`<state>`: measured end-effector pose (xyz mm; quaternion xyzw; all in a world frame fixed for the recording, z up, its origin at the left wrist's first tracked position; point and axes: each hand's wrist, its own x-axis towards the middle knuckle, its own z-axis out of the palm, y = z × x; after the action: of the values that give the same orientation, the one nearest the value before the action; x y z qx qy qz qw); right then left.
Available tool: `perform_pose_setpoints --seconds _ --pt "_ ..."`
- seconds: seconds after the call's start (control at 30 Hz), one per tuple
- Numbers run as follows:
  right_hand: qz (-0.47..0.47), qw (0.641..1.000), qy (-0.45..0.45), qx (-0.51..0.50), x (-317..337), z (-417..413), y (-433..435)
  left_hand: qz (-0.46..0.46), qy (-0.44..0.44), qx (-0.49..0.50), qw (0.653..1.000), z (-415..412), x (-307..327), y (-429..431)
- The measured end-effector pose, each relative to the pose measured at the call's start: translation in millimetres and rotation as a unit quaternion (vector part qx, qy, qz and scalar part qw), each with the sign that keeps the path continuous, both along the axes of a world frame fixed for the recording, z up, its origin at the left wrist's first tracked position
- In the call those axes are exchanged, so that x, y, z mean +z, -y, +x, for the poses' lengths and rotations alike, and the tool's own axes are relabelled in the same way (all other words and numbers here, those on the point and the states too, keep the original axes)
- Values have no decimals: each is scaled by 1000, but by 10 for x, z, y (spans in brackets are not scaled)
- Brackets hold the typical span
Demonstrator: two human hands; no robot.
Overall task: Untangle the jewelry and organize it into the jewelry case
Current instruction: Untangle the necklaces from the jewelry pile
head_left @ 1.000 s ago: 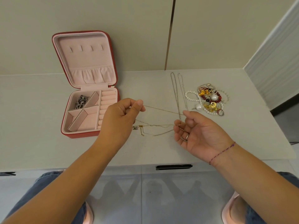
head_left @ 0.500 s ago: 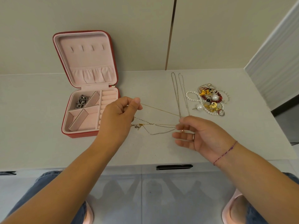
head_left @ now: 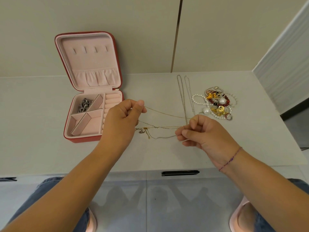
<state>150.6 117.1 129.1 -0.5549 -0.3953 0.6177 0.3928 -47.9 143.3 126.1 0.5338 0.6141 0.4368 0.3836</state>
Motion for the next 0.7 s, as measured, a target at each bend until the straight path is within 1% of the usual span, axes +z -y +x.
perform_pose_setpoints --seconds 0.1,0.17,0.37,0.53,0.6,0.7 --pt "23 998 58 13 6 -8 5 1 -1 2 1000 -5 5 -2" --pt "29 997 73 18 7 -5 4 0 -4 4 1000 -14 7 -8" --pt "34 996 76 23 2 19 -19 3 3 2 1000 -12 0 -2" --pt "15 998 62 15 -21 30 -32 2 7 1 1000 -4 1 -4" --pt "32 997 70 29 -15 40 -31 4 8 -2 1000 -3 9 -4" --pt "91 986 130 54 -21 36 -22 9 12 -7 1000 -1 20 -1"
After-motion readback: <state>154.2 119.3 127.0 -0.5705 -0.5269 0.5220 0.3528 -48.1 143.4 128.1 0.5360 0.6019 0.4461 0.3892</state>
